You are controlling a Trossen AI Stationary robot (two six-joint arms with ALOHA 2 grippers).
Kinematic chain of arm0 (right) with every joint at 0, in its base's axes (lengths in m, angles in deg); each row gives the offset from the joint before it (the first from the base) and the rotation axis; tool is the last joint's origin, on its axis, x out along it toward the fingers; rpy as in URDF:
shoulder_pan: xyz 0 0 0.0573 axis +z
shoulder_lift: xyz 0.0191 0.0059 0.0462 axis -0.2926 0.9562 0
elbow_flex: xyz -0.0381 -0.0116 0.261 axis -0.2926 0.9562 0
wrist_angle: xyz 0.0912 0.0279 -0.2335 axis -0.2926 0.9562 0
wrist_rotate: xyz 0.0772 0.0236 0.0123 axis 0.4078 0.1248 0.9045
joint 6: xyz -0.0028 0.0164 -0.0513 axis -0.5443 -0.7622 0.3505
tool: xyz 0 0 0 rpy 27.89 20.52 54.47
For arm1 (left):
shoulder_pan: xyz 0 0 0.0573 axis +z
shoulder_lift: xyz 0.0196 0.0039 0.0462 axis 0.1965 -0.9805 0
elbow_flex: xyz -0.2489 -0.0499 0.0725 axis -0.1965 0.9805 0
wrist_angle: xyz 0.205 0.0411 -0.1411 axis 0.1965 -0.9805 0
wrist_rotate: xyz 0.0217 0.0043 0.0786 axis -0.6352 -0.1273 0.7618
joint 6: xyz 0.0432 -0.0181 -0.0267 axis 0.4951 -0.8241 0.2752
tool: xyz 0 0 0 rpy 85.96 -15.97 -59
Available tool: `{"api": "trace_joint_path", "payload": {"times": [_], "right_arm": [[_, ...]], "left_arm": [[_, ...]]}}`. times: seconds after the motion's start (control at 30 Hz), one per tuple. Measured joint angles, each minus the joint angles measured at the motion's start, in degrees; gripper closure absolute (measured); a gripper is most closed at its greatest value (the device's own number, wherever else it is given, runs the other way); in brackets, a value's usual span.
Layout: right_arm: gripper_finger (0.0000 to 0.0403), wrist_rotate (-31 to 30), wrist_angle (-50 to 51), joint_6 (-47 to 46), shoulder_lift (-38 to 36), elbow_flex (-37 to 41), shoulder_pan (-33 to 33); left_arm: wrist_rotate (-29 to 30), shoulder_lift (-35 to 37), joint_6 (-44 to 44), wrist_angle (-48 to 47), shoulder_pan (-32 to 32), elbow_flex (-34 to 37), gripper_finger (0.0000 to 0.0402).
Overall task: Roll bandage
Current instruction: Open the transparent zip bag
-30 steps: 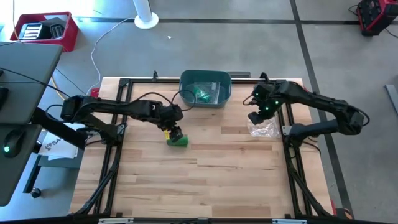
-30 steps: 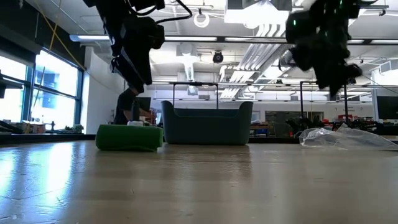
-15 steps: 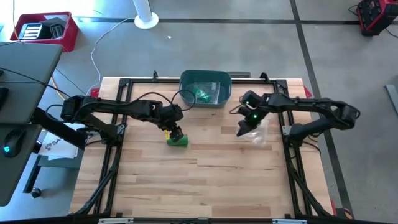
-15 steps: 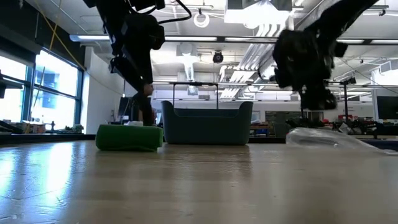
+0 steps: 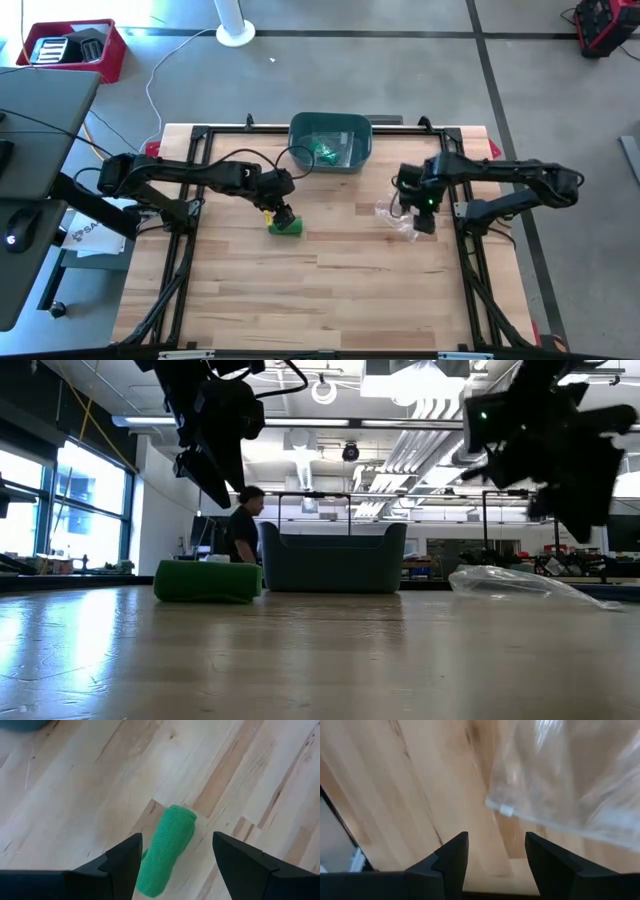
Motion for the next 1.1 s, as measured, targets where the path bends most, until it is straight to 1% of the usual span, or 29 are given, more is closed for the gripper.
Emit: {"api": "trace_joint_path", "payload": {"times": [0.1, 0.2, 0.33, 0.4, 0.47, 0.53, 0.67, 0.73, 0.8, 0.87, 0.97, 1.0, 1.1], "right_arm": [[0.0215, -0.3, -2.1, -2.2, 0.0, 5.1, 2.7], [0.0215, -3.3, -9.2, -8.4, 0.1, 10.2, 5.5], [0.0215, -9.6, -9.2, -15.5, 1.7, 10.5, 7.8], [0.0215, -9.7, -12.0, -20.4, 2.0, 10.5, 8.3], [0.0215, -8.6, -16.5, -22.6, 2.3, 10.7, 8.9], [0.0215, -8.6, -22.1, -24.8, 2.7, 11.8, 9.6], [0.0223, -11.3, -30.4, -28.9, 6.1, 14.4, 10.5], [0.024, -12.2, -33.2, -30.2, 8.3, 15.0, 10.7], [0.0268, -12.7, -34.7, -30.6, 10.1, 14.8, 10.7], [0.0309, -12.6, -35.9, -29.9, 11.0, 13.9, 10.6], [0.038, -12.8, -34.4, -26.2, 10.4, 10.4, 9.9], [0.0391, -12.6, -33.4, -24.8, 9.6, 8.8, 9.4], [0.0388, -8.7, -31.8, -22.1, 6.4, 1.8, 7.0]], "left_arm": [[0.1, 0.0, 0.0, 0.0, 0.0, 0.0, 0.0167], [0.1, 0.0, 0.1, 0.1, 0.0, 0.0, 0.0167], [-0.1, 0.0, 3.1, 2.2, 0.0, 0.0, 0.0167], [-0.9, 0.0, 4.2, 5.2, 0.0, 0.0, 0.0167], [-2.4, 0.0, 4.6, 7.2, 0.0, -0.7, 0.0167], [-2.5, 0.0, 4.7, 9.6, 0.0, -1.6, 0.0167], [-2.5, 0.0, 5.8, 11.0, 0.0, -2.7, 0.0167], [-2.5, 0.0, 7.4, 11.2, 0.0, -3.3, 0.0167], [-2.1, 0.0, 9.2, 11.0, 0.0, -4.1, 0.0167], [-0.3, 0.0, 11.1, 10.4, 0.0, -5.6, 0.0167], [4.7, 0.0, 14.9, 10.3, 0.0, -8.6, 0.0167], [6.8, 0.0, 16.3, 10.3, 0.1, -9.6, 0.0167], [11.2, 0.0, 22.0, 10.4, 0.3, -11.9, 0.0167]]}}
